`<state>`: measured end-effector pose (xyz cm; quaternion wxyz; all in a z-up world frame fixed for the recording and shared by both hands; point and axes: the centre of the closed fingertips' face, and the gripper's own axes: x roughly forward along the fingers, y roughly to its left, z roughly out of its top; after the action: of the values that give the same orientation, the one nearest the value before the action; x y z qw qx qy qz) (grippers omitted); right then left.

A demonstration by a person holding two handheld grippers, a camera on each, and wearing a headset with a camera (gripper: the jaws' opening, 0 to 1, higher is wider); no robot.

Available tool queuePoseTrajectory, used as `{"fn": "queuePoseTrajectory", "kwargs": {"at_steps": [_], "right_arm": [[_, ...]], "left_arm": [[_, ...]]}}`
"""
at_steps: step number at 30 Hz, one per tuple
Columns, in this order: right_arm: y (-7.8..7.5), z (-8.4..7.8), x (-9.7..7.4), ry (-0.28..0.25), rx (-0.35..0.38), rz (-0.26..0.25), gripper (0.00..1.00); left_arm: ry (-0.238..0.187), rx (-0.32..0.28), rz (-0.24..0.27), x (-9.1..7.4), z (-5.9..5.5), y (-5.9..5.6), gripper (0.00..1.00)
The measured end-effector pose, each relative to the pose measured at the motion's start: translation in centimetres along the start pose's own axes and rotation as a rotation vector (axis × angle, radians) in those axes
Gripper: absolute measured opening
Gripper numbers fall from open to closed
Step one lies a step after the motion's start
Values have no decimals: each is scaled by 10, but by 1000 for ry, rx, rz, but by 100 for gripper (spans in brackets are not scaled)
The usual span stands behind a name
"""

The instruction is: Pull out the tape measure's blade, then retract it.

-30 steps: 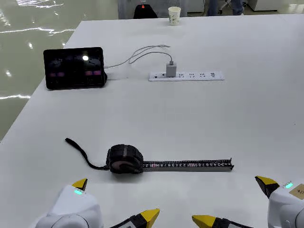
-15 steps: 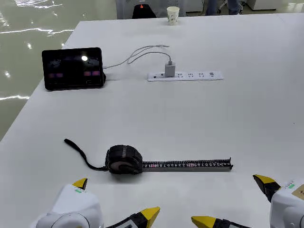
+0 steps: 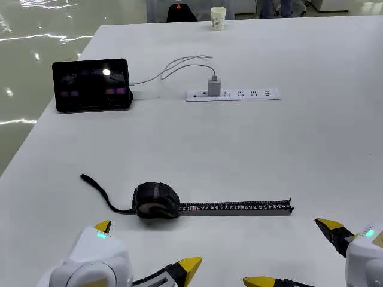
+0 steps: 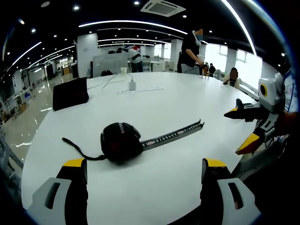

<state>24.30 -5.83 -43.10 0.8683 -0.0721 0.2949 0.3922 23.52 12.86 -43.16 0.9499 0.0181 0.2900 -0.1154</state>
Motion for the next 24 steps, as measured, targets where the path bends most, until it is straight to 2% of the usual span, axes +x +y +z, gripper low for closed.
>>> {"fn": "queuePoseTrajectory", "kwargs": {"at_steps": [12, 24], "right_arm": [[-5, -6, 3, 37, -81, 86, 99], [-18, -7, 8, 59, -147, 166, 99]], "left_arm": [[7, -7, 5, 6, -2, 1, 99], [0, -3, 1, 21, 6, 2, 99]]}}
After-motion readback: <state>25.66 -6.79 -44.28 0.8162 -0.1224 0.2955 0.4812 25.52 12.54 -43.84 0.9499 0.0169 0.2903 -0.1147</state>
